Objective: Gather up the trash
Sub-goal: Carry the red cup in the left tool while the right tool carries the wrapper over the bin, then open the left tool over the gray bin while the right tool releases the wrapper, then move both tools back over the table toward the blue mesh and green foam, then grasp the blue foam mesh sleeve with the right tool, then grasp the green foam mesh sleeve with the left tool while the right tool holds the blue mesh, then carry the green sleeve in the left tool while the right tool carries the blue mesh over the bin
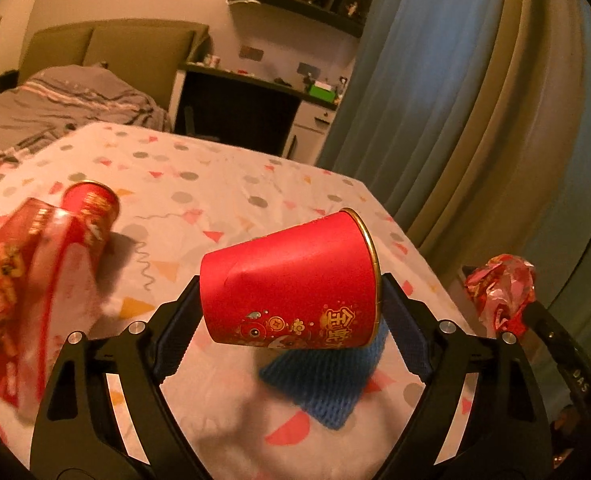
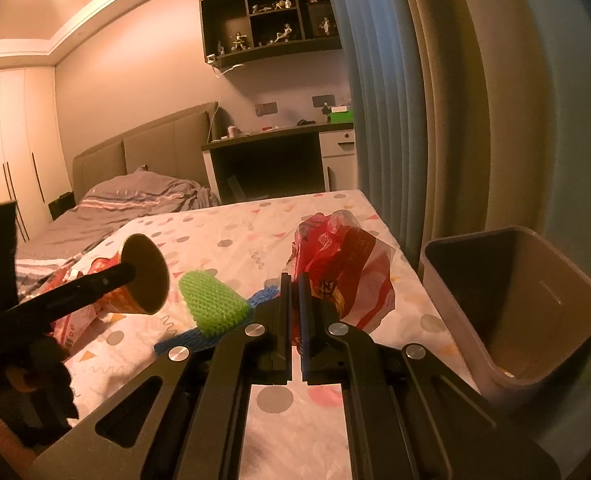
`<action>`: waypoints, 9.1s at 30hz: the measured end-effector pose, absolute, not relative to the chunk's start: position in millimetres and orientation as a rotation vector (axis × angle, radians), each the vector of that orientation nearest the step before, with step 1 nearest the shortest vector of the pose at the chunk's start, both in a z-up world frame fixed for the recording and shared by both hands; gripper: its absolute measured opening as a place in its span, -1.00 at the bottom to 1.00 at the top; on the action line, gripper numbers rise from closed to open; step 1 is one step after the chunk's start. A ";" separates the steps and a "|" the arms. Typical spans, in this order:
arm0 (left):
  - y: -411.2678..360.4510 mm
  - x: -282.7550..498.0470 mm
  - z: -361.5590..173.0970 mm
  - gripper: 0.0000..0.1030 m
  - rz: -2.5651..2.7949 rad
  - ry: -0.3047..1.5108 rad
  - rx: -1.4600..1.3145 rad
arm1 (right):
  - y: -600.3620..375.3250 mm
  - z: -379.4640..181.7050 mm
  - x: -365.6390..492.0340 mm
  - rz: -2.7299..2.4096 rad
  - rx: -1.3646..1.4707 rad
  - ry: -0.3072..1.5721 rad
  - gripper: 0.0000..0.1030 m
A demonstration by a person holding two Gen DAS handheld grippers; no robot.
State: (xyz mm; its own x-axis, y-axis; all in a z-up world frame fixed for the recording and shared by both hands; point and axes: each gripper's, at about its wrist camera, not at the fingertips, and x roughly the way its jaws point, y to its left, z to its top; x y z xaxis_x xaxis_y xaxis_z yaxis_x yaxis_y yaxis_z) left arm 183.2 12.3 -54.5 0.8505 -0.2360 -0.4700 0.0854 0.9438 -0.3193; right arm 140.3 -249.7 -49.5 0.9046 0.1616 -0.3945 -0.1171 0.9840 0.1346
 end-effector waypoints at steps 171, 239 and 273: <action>70.0 119.9 -52.6 0.88 0.124 0.464 -0.268 | -157.4 -117.7 225.6 0.210 -0.156 0.787 0.70; -89.2 271.8 -118.3 -0.56 -0.314 0.867 -0.009 | -295.1 -74.2 133.2 0.113 -0.035 0.595 -0.86; -178.9 185.9 -4.6 -0.80 -0.454 0.493 0.044 | -360.5 -34.1 108.7 0.001 0.027 0.466 -0.86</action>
